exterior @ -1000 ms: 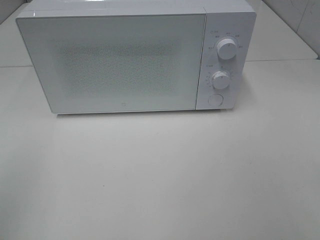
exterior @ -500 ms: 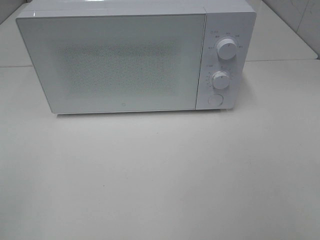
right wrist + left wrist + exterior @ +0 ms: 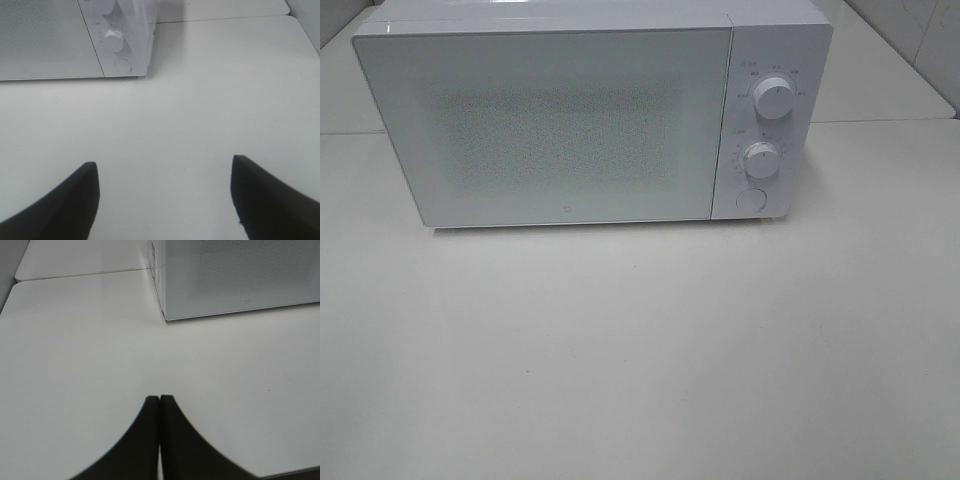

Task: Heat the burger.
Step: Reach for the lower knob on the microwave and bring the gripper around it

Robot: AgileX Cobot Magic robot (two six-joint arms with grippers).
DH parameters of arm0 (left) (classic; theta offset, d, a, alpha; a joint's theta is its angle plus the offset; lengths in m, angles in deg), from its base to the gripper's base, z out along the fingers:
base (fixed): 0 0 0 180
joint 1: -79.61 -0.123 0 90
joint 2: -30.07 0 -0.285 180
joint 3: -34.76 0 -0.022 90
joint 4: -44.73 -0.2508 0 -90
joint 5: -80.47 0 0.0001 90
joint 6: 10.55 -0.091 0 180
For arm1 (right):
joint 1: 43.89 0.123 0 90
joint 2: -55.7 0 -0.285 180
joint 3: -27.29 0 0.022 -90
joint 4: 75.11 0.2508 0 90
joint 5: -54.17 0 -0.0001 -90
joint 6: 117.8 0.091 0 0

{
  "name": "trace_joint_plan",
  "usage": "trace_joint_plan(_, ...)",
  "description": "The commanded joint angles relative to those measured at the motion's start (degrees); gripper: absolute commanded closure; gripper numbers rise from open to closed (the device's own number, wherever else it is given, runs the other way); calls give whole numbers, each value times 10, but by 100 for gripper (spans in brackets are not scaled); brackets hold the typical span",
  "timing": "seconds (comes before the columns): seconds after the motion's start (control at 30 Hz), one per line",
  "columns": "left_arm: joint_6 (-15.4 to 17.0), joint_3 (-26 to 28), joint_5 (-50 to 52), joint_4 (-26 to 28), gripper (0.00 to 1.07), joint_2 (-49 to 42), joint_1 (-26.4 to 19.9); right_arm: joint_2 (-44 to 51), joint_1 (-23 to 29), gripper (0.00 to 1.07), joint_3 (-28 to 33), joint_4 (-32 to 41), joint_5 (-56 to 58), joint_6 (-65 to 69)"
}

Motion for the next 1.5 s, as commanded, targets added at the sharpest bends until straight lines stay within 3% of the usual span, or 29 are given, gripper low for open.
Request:
trace_joint_plan(0.03,-2,-2,7,5,107,-5,-2,9,-3,36,2,2,-5,-6)
trace_joint_plan(0.23,-2,-2,7,5,107,-5,-2,3,-3,36,-9,2,-22,-6)
trace_joint_plan(0.5,-2,-2,7,5,107,-5,-2,-71,-3,36,-2,1,-168,-6)
trace_joint_plan(0.63,-2,-2,7,5,107,-5,-2,-151,-3,36,16,1,-279,-6)
trace_joint_plan(1.5,-2,-2,7,5,107,-5,-2,-576,-3,36,19,1,-709,-5)
